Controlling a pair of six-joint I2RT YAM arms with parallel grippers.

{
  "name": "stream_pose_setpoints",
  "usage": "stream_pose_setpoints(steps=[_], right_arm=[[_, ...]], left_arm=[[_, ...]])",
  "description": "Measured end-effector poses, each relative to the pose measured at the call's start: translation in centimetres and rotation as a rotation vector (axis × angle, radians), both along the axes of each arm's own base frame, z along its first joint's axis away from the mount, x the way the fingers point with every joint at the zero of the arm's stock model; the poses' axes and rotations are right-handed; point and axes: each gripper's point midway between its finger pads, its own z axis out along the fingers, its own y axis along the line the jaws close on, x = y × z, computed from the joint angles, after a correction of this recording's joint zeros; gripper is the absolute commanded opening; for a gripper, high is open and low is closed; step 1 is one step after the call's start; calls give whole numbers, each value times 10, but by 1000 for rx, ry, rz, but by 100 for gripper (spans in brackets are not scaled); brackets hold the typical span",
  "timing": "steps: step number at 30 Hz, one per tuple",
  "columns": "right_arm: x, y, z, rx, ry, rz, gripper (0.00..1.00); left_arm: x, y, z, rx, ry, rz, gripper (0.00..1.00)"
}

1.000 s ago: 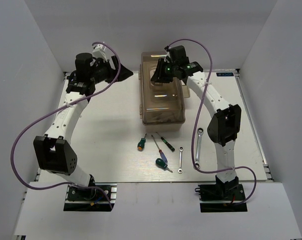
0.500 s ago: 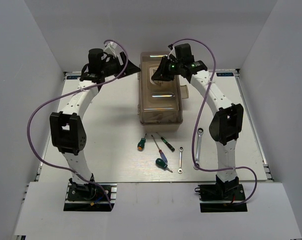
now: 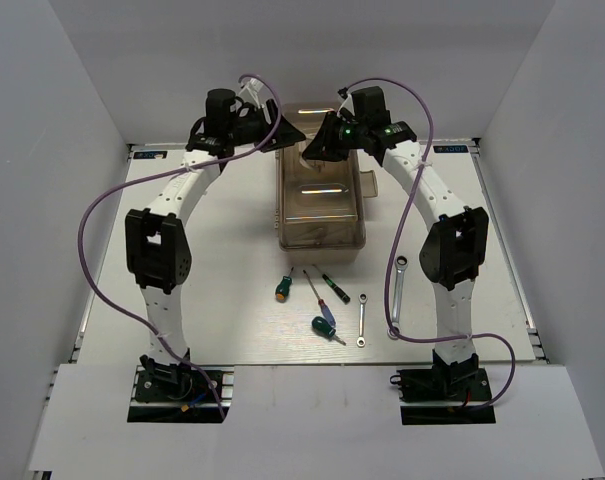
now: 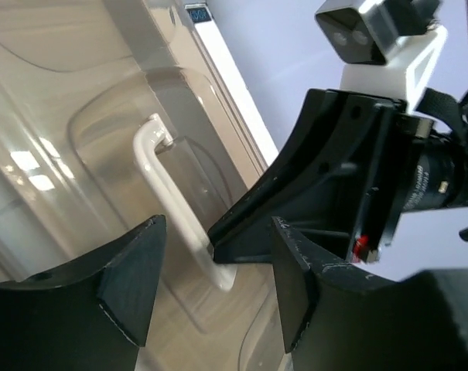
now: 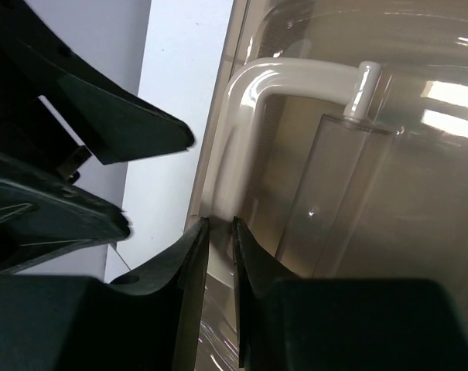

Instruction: Sort the tools into containers

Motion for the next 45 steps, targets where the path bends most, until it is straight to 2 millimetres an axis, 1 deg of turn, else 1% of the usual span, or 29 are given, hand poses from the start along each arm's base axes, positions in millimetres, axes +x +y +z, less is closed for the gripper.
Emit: stream_pose_setpoints(steps=[2, 4, 8, 11, 12, 15, 16, 17, 18, 21, 24, 26, 28, 29, 31, 33, 34, 35, 36, 37, 38, 39, 41, 43, 45], right_arm=[[0, 1, 1, 6, 0, 2, 24], [0, 1, 1, 10, 3, 2, 24], [0, 1, -1, 12, 12, -2, 24], [0, 0, -2, 14, 17, -3, 24], [0, 0, -2, 14, 17, -1, 24], [-1, 1, -1, 22, 21, 3, 32], [-1, 1, -1, 26, 22, 7, 37], [-1, 2, -1, 33, 23, 13, 47], [-2, 3, -2, 43, 27, 20, 51], [-5, 2, -7, 51, 30, 42, 52], [-7, -6, -4, 45, 13, 52, 52], [-6, -21, 3, 26, -16, 38, 52], [-6, -46, 10, -4, -42, 4, 52], [-5, -62, 16, -24, -61, -21, 52], [-3, -92, 29, -68, -114, -74, 52], [2, -126, 43, -125, -174, -144, 52], [4, -142, 49, -152, -199, -176, 54], [5, -156, 55, -175, -218, -202, 56], [7, -168, 57, -192, -228, -224, 60], [9, -177, 56, -204, -234, -237, 61], [12, -186, 52, -217, -235, -245, 63], [14, -193, 42, -230, -220, -249, 65], [18, -203, 14, -251, -168, -237, 68], [25, -208, -21, -262, -97, -215, 70], [29, -208, -59, -267, -15, -187, 70]], left_arm=[[1, -5, -4, 4, 16, -4, 62], [4, -10, -9, 12, 37, -7, 62], [5, -16, -31, 35, 108, -8, 59], [5, -18, -32, 40, 113, -7, 59], [5, -19, -32, 43, 116, -4, 58], [4, -19, -32, 48, 123, 1, 56], [4, -19, -33, 49, 126, 2, 55], [4, -19, -33, 51, 129, 4, 55], [5, -19, -34, 52, 132, 4, 55], [7, -23, -37, 51, 138, -6, 52], [4, -28, -38, 52, 142, -18, 50], [2, -30, -39, 57, 151, -25, 46], [1, -34, -41, 59, 154, -33, 44], [1, -35, -41, 59, 155, -34, 41], [0, -36, -43, 64, 158, -38, 39], [-2, -38, -44, 68, 166, -39, 33], [-2, -38, -45, 70, 170, -37, 30], [-2, -38, -47, 71, 183, -35, 22], [-1, -38, -47, 67, 202, -30, 18], [-1, -38, -49, 62, 229, -23, 13], [0, -39, -49, 57, 238, -23, 3], [1, -40, -49, 56, 241, -25, 0], [2, -41, -48, 55, 244, -28, 0], [2, -42, -48, 54, 249, -30, 0], [2, -42, -48, 54, 253, -30, 0]])
